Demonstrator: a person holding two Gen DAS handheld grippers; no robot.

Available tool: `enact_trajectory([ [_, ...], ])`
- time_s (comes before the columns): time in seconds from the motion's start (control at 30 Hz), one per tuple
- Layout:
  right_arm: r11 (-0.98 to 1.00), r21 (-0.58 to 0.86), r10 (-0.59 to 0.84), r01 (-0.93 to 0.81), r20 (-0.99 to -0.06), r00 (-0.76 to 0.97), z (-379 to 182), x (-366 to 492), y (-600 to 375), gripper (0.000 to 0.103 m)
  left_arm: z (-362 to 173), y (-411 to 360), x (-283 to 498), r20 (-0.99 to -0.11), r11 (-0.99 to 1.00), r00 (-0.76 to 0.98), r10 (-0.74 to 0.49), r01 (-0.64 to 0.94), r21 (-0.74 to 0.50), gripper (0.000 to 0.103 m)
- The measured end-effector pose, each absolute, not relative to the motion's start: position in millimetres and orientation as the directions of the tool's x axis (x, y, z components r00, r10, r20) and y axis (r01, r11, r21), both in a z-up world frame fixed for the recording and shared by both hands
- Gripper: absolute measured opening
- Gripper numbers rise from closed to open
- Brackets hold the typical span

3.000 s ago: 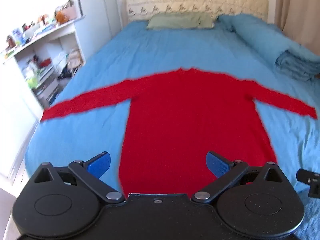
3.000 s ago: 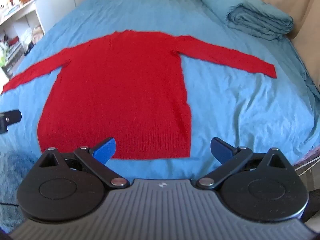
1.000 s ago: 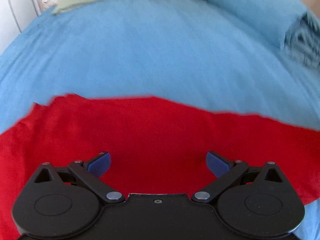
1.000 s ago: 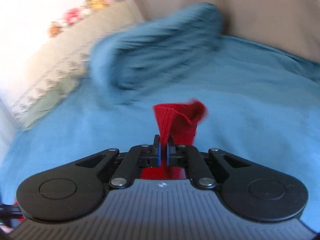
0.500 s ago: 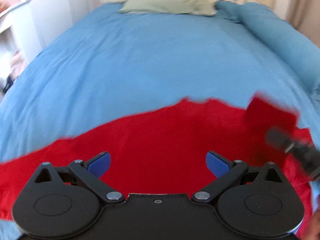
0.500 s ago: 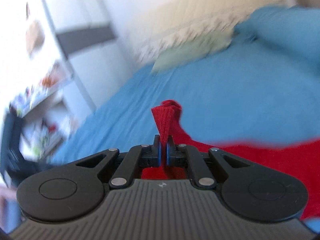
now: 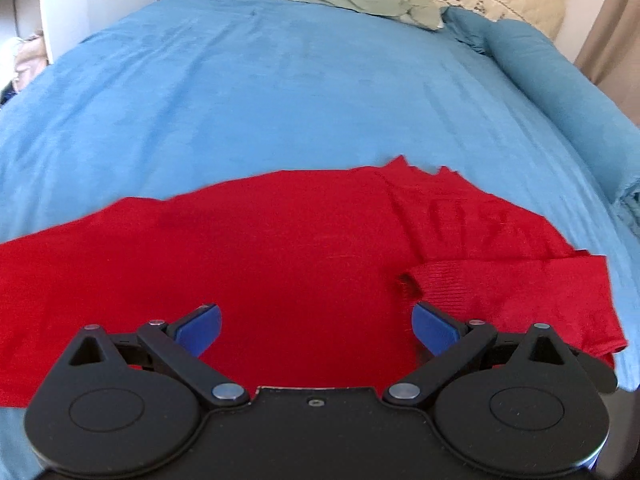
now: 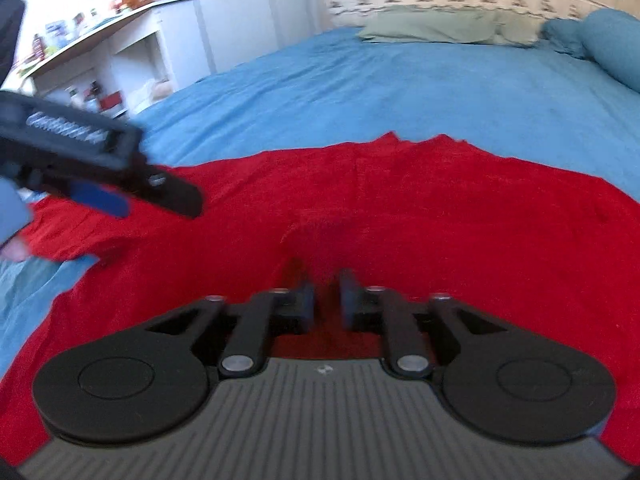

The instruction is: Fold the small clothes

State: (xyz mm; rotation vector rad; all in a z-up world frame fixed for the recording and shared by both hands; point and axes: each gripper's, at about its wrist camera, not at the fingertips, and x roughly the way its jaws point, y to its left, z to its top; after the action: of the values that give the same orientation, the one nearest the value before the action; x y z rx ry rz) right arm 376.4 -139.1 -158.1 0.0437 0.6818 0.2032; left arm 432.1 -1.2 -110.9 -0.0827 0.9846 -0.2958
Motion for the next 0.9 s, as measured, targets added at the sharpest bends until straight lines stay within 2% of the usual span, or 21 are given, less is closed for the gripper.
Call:
enact_trajectory([
  [0.07,0.974,0.106,0.224,-0.202,-0.617,0.754,-155,361,-146,0.087,-109,-9,432,-0.803,0.949,0.511,-0.305,0.230,-0.213,0.103],
  [0.27,0.968,0.087,0.239,-0.235,-0.599,0.764,-139,307,-170,0.088,-114,-54,429,-0.769,0.922,0.552,-0.323,0.366,-0.124,0.102],
  [0.4,0.968,0.103,0.242,-0.227,-0.602,0.761,-143,277,-199,0.090,-127,-69,427,-0.708,0.915,0.627,-0.325,0.397,-0.068,0.092],
  [0.43,0.969,0.109,0.242,-0.223,-0.612,0.753,-145,271,-207,0.090,-129,-69,428,-0.704,0.913,0.627,-0.334,0.401,-0.076,0.088],
  [0.57,0.971,0.119,0.236,-0.207,-0.613,0.754,-150,257,-223,0.090,-143,-71,437,-0.712,0.901,0.593,-0.377,0.414,-0.131,0.085],
  [0.63,0.973,0.126,0.230,-0.193,-0.611,0.758,-152,254,-228,0.090,-150,-74,437,-0.720,0.892,0.573,-0.391,0.430,-0.142,0.075],
  [0.77,0.974,0.146,0.227,-0.174,-0.598,0.769,-155,252,-234,0.090,-156,-83,430,-0.713,0.871,0.567,-0.413,0.474,-0.128,0.068],
  [0.8,0.974,0.145,0.226,-0.173,-0.595,0.771,-154,252,-232,0.090,-157,-85,429,-0.713,0.865,0.561,-0.421,0.486,-0.128,0.060],
  [0.87,0.975,0.142,0.224,-0.174,-0.592,0.774,-155,250,-232,0.090,-157,-90,424,-0.713,0.859,0.563,-0.418,0.500,-0.108,0.052],
  [0.9,0.974,0.141,0.224,-0.175,-0.591,0.775,-155,248,-231,0.090,-157,-92,423,-0.714,0.857,0.562,-0.417,0.506,-0.102,0.041],
])
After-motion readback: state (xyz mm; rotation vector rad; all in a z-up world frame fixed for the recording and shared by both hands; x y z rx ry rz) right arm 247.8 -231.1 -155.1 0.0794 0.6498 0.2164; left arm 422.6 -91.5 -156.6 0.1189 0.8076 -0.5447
